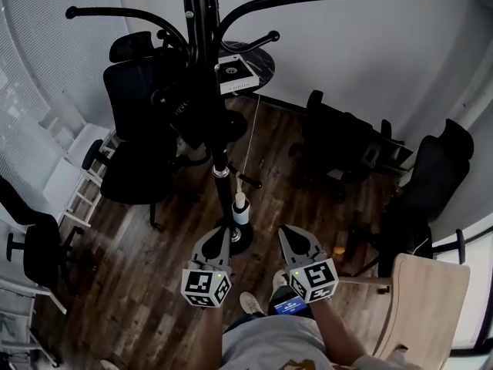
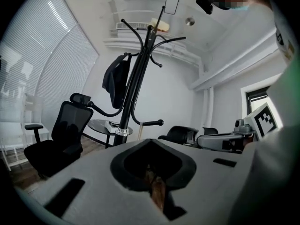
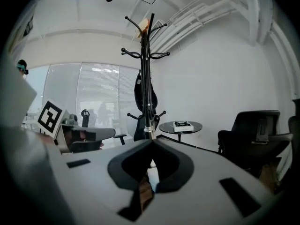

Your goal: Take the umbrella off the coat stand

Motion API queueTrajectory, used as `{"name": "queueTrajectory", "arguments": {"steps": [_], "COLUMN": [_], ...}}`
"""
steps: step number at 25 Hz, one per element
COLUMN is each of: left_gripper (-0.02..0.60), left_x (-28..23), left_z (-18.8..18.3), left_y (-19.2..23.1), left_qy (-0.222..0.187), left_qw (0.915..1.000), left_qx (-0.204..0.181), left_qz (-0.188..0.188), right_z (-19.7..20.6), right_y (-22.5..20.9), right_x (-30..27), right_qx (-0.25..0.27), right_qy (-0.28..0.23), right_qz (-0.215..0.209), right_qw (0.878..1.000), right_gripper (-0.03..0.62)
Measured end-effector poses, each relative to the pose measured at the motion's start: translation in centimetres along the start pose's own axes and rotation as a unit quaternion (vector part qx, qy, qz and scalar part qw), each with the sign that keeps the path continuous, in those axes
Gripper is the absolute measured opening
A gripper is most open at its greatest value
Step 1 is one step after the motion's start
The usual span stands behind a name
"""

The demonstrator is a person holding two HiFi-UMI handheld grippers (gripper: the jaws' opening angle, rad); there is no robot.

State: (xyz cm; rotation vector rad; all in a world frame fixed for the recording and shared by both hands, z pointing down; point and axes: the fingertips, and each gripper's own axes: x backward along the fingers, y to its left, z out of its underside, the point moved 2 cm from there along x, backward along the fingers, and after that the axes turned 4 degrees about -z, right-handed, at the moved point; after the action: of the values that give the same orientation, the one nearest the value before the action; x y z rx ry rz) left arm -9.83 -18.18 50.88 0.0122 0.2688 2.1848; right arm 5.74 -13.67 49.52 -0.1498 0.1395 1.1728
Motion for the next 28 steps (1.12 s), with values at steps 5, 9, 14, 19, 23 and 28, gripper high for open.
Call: {"name": "queueTrajectory", "arguments": {"steps": [5, 9, 14, 19, 23, 28], "left_gripper": [0.02, 0.02, 0.02, 0.02, 0.02, 0.02], "left_x": [0.3, -0.1, -0.7, -1.7, -2.3, -3.8], "left_z": [0.1, -0.6, -1.1, -1.1, -1.2, -0.8], "left_y": [0.6, 1.2, 1.9, 1.6, 2.0, 2.3], "left_qy": [-0.003, -0.009, -0.011, -0.007, -0.007, 0.002], "left_qw": [1.0, 0.9998, 0.9993, 0.9993, 0.9994, 0.9998], "left_qx": [-0.001, -0.01, -0.016, -0.024, -0.018, -0.005], "left_qz": [-0.006, -0.017, -0.031, -0.028, -0.027, -0.02], "right_z": [0.0, -0.4, -0.7, -1.1, -0.9, -0.6], "right_y": [0.1, -0.3, -0.8, -1.0, -1.7, -1.9], "right_x": [-0.8, -2.0, -3.2, -4.0, -4.7, -6.0], "right_qx": [-0.001, -0.002, -0.009, -0.008, -0.012, -0.006], "right_qy": [-0.004, -0.014, -0.024, -0.027, -0.022, -0.012], "right_qz": [-0.005, -0.014, -0.024, -0.031, -0.027, -0.037], "right_qw": [1.0, 1.0, 0.999, 0.999, 0.999, 0.999], "right_gripper": [0.009, 0.01, 0.009, 0.009, 0.011, 0.011]}}
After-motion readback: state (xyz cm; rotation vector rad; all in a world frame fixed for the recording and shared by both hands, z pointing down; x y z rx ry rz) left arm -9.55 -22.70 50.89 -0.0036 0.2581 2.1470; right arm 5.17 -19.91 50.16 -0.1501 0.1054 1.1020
